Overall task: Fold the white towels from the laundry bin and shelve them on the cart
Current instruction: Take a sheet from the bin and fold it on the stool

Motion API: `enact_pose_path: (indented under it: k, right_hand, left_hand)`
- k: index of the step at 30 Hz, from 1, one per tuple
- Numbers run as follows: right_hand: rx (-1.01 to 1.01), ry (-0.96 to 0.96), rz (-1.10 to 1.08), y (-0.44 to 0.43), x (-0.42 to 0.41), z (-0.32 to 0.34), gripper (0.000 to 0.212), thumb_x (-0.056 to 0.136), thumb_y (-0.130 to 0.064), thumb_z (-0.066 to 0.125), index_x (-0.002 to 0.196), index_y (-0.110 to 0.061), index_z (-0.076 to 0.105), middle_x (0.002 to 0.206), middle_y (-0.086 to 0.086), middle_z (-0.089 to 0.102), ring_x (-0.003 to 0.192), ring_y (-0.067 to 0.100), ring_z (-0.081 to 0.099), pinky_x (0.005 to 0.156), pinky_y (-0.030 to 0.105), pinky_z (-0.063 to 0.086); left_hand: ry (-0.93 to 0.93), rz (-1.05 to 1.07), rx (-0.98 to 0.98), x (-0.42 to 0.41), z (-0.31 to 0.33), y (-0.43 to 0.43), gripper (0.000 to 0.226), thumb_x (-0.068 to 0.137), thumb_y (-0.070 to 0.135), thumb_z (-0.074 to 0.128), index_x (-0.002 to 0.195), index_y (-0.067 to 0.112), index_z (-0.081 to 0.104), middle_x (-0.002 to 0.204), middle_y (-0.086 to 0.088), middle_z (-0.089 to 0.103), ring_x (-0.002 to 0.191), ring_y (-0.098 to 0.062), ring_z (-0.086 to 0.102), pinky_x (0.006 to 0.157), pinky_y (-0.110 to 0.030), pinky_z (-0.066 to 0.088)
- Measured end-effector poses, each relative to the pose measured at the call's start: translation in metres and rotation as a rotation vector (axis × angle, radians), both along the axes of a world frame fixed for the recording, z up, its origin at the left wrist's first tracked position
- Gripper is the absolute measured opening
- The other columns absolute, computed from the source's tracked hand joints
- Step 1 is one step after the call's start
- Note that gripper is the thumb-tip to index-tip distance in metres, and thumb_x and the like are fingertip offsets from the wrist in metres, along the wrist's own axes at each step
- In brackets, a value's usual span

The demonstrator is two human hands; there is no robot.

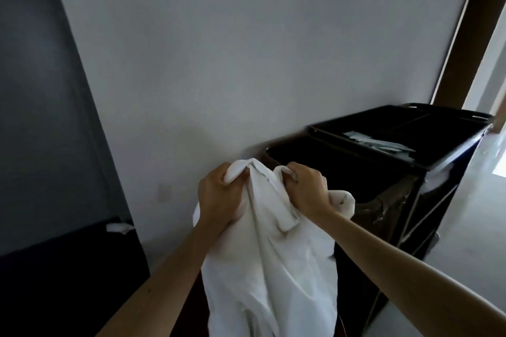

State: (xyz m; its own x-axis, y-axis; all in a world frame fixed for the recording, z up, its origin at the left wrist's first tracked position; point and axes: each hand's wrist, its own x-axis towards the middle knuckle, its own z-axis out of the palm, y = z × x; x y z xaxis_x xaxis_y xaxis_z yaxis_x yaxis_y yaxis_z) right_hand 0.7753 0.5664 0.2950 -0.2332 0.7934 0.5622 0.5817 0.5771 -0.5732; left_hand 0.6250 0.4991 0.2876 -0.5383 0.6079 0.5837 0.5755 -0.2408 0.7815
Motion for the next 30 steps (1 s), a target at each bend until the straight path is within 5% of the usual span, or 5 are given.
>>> enact_pose_path:
  k: [6, 13, 18, 21, 30]
  right_hand:
    - [-0.038, -0.160, -0.095, 0.100, 0.003, -0.028, 0.021, 0.090, -0.016, 0.050, 0.073, -0.007, 0.056, 0.070, 0.002, 0.054, 0.072, 0.029, 0.058, 0.061, 0.034, 0.039]
    - [0.126, -0.245, -0.021, 0.139, -0.015, -0.015, 0.029, 0.098, -0.026, 0.045, 0.102, 0.000, 0.058, 0.105, 0.014, 0.061, 0.095, 0.036, 0.057, 0.065, 0.033, 0.032]
    - [0.324, -0.408, 0.230, 0.120, 0.000, -0.080, 0.013, 0.080, -0.005, 0.069, 0.092, 0.000, 0.065, 0.088, 0.015, 0.066, 0.080, 0.035, 0.066, 0.061, 0.039, 0.051]
    - [0.192, -0.793, 0.300, 0.100, 0.030, -0.144, 0.034, 0.090, -0.010, 0.056, 0.124, -0.008, 0.055, 0.122, 0.008, 0.059, 0.111, 0.028, 0.058, 0.089, 0.039, 0.046]
    - [-0.172, -1.191, 0.507, -0.016, 0.126, -0.288, 0.034, 0.092, -0.006, 0.040, 0.123, -0.016, 0.046, 0.123, 0.000, 0.052, 0.112, 0.021, 0.051, 0.082, 0.030, 0.041]
  left_hand:
    - [0.324, 0.215, -0.159, -0.053, -0.014, 0.057, 0.064, 0.069, 0.066, 0.035, 0.074, 0.008, 0.061, 0.077, -0.014, 0.068, 0.076, -0.036, 0.062, 0.063, -0.033, 0.035]
    - [0.538, 0.472, -0.336, -0.122, 0.013, 0.033, 0.043, 0.090, 0.049, 0.053, 0.088, 0.006, 0.058, 0.082, -0.015, 0.067, 0.079, -0.035, 0.062, 0.063, -0.034, 0.035]
    - [0.681, 0.448, -0.642, -0.103, -0.060, -0.025, 0.032, 0.087, 0.045, 0.062, 0.084, 0.013, 0.059, 0.080, -0.007, 0.067, 0.074, -0.029, 0.064, 0.061, -0.035, 0.044]
    - [0.871, 0.440, -0.795, -0.063, -0.128, -0.061, 0.013, 0.083, 0.029, 0.070, 0.085, 0.017, 0.065, 0.082, -0.002, 0.066, 0.076, -0.025, 0.062, 0.060, -0.030, 0.036]
    - [0.626, 0.250, -1.456, 0.086, -0.297, -0.161, 0.032, 0.095, 0.008, 0.038, 0.121, 0.020, 0.052, 0.122, 0.000, 0.053, 0.115, -0.025, 0.047, 0.091, -0.034, 0.033]
